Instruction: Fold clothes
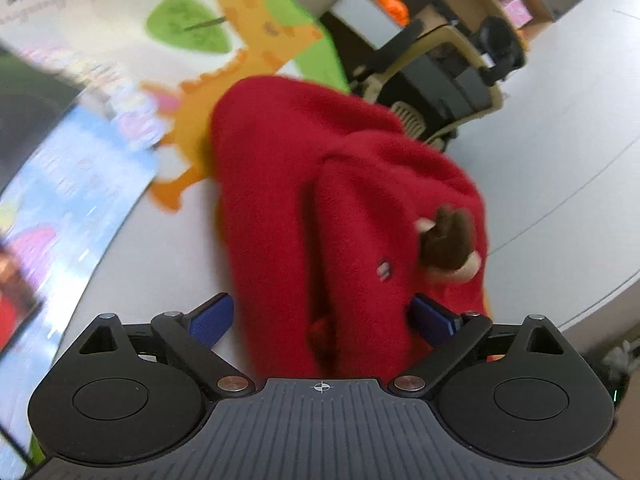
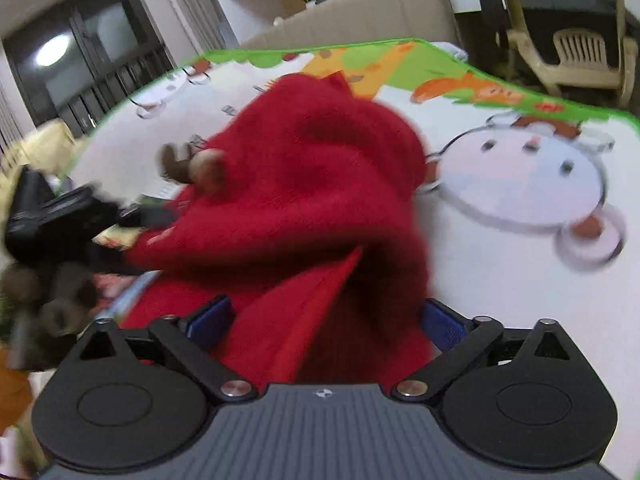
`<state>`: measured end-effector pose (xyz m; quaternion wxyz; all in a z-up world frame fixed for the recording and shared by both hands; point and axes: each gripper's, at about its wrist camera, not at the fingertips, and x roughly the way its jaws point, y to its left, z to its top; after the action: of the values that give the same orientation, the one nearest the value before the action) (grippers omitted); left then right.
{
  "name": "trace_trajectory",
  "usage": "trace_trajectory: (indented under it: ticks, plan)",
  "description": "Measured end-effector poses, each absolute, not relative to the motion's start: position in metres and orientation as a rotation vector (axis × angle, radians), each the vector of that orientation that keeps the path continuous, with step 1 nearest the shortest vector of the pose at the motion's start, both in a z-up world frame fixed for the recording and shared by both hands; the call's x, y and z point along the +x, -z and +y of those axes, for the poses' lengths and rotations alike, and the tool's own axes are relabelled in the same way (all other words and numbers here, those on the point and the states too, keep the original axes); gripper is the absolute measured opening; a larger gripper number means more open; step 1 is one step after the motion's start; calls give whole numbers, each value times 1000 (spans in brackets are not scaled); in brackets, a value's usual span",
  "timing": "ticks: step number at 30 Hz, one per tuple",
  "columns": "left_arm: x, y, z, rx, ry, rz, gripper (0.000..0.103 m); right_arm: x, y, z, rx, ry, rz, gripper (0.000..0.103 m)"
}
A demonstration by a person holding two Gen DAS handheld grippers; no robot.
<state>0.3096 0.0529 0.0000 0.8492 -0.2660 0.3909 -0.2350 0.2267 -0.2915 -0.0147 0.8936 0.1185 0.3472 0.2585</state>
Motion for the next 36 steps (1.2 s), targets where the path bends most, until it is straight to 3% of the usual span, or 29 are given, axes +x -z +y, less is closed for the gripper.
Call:
trace_trajectory:
  ticks: [8, 15, 18, 24, 27, 30, 32, 36]
  plan:
    - [322, -26, 50, -406, 419, 763, 96, 203, 8, -232, 24, -702, 708, 101]
    - [223, -59, 38, -113, 460, 593, 97, 212, -73, -312, -35, -600, 470, 103]
    - [203, -66, 26, -108, 576, 529, 97, 266, -88, -316, -66, -378, 410, 103]
    - [189, -47, -32, 22, 829, 615, 97, 416, -72, -269, -158, -214, 476, 103]
    - [186, -28, -47, 89, 814, 640, 97, 475, -33, -244, -344, -77, 594, 102]
    - [184, -21, -47, 92, 815, 637, 98, 490, 13, -256, -370, -17, 719, 102]
    - [185, -20, -43, 77, 825, 640, 98, 488, 20, -284, -191, -32, 773, 102]
    - [188, -20, -44, 76, 816, 641, 100, 464, 19, -301, -253, -9, 735, 102]
